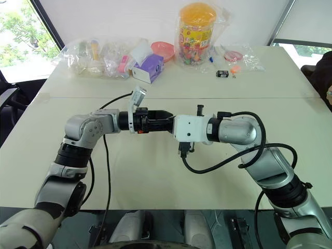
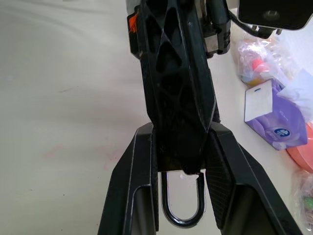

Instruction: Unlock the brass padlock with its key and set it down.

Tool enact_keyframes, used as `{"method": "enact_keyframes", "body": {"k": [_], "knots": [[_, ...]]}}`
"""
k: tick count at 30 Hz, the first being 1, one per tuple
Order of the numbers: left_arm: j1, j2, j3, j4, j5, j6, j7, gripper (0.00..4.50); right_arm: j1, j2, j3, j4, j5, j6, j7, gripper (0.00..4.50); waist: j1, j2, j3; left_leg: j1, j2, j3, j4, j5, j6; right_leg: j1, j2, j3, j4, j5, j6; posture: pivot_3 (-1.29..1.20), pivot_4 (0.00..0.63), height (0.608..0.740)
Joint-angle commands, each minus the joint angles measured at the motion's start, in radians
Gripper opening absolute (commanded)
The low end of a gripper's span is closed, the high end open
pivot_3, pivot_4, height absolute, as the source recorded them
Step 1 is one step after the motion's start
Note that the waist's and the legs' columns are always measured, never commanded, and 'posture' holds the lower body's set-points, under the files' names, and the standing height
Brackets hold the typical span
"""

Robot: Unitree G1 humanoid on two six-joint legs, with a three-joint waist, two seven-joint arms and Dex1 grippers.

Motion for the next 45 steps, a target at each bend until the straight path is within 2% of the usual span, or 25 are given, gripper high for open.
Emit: {"method": "enact_keyframes", "body": {"k": [1,4,5,21,22,26,36,39,45], "knots": [[-0.013,0.007,0.005,-0.043,-0.015,0.006,-0.008,2.35,-0.023,0.000,-0.010,-0.029,0.004,-0.021,-0.002,0.69,0.001,0.000,0.000,0.000,0.000,0.000,0.000,0.000,0.000,0.000,0.000,0.000,0.000,0.000,0.000,0.00,0.150,0.740],[-0.009,0.008,0.001,-0.047,-0.011,-0.001,-0.005,0.76,-0.024,0.001,-0.011,-0.031,0.004,-0.019,-0.003,0.69,0.001,0.000,0.000,0.000,0.000,0.000,0.000,0.000,0.000,0.000,0.000,0.000,0.000,0.000,0.000,0.00,0.150,0.740],[-0.011,0.009,0.002,-0.045,-0.012,0.000,-0.004,0.38,-0.025,0.001,-0.012,-0.031,0.004,-0.019,-0.003,0.69,0.001,0.000,0.000,0.000,0.000,0.000,0.000,0.000,0.000,0.000,0.000,0.000,0.000,0.000,0.000,0.00,0.150,0.740],[-0.028,0.062,0.030,-0.025,-0.030,0.014,-0.022,0.31,-0.023,-0.007,-0.012,-0.019,0.005,-0.033,-0.008,0.69,0.001,0.000,0.000,0.000,0.000,0.000,0.000,0.000,0.000,0.000,0.000,0.000,0.000,0.000,0.000,0.00,0.150,0.740],[-0.028,0.062,0.026,-0.025,-0.024,0.006,-0.022,1.35,-0.023,-0.007,-0.011,-0.017,0.004,-0.035,-0.008,0.69,0.001,0.000,0.000,0.000,0.000,0.000,0.000,0.000,0.000,0.000,0.000,0.000,0.000,0.000,0.000,0.00,0.150,0.740],[-0.026,0.060,0.009,-0.029,0.002,-0.037,-0.015,3.21,-0.026,-0.005,-0.010,-0.018,0.004,-0.034,-0.008,0.69,0.001,0.000,0.000,0.000,0.000,0.000,0.000,0.000,0.000,0.000,0.000,0.000,0.000,0.000,0.000,0.00,0.150,0.740],[-0.016,0.065,0.001,-0.037,-0.018,-0.003,-0.043,3.21,-0.026,-0.003,-0.010,-0.027,0.006,-0.023,-0.012,0.69,0.001,0.000,0.000,0.000,0.000,0.000,0.000,0.000,0.000,0.000,0.000,0.000,0.000,0.000,0.000,0.00,0.150,0.740],[-0.017,0.064,0.004,-0.032,-0.011,-0.002,-0.040,3.96,-0.025,-0.004,-0.011,-0.028,0.005,-0.023,-0.012,0.69,0.001,0.000,0.000,0.000,0.000,0.000,0.000,0.000,0.000,0.000,0.000,0.000,0.000,0.000,0.000,0.00,0.150,0.740],[-0.019,0.066,0.012,-0.031,-0.022,0.006,-0.052,3.96,-0.025,-0.005,-0.011,-0.027,0.003,-0.026,-0.013,0.69,0.001,0.000,0.000,0.000,0.000,0.000,0.000,0.000,0.000,0.000,0.000,0.000,0.000,0.000,0.000,0.00,0.150,0.740]]}}
